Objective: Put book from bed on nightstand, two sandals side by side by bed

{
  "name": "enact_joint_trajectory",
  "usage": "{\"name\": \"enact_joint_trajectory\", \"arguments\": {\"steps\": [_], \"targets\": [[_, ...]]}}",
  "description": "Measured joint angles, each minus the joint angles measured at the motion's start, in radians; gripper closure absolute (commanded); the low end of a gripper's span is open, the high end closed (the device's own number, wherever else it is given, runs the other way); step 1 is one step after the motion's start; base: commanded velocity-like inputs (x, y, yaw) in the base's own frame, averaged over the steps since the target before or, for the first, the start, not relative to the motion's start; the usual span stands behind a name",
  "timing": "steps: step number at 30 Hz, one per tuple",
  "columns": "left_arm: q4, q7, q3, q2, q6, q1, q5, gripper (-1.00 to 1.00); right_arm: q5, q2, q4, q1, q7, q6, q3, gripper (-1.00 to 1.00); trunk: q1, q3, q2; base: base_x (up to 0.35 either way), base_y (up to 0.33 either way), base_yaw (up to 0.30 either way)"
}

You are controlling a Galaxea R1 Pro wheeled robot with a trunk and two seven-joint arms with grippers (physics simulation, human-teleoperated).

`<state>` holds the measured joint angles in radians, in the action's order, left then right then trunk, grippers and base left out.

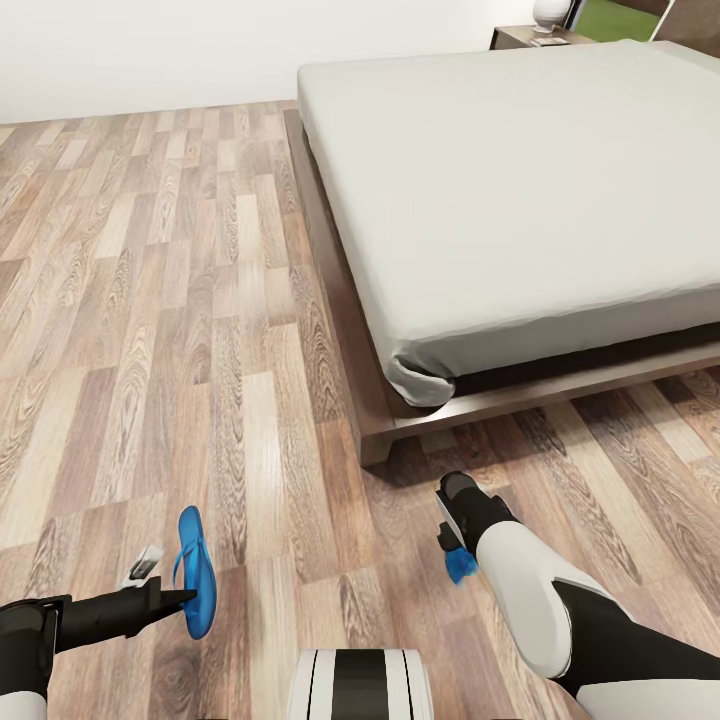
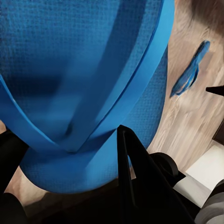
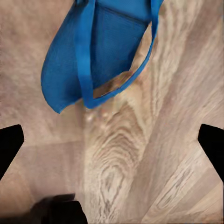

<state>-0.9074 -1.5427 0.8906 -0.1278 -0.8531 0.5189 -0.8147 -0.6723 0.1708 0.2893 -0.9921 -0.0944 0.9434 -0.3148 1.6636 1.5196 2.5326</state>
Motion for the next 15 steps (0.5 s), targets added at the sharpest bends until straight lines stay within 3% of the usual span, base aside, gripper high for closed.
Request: {"name": "enact_joint_trajectory", "arguments": {"steps": [15], "targets": [[0.003,0.001,0.001,0.0,0.0,0.0,0.0,1.0,0.0,-0.001,0.0,0.0,0.0,0.0,0.0,-1.0,0.0,0.0,0.0,0.0,0.0,0.0]]}}
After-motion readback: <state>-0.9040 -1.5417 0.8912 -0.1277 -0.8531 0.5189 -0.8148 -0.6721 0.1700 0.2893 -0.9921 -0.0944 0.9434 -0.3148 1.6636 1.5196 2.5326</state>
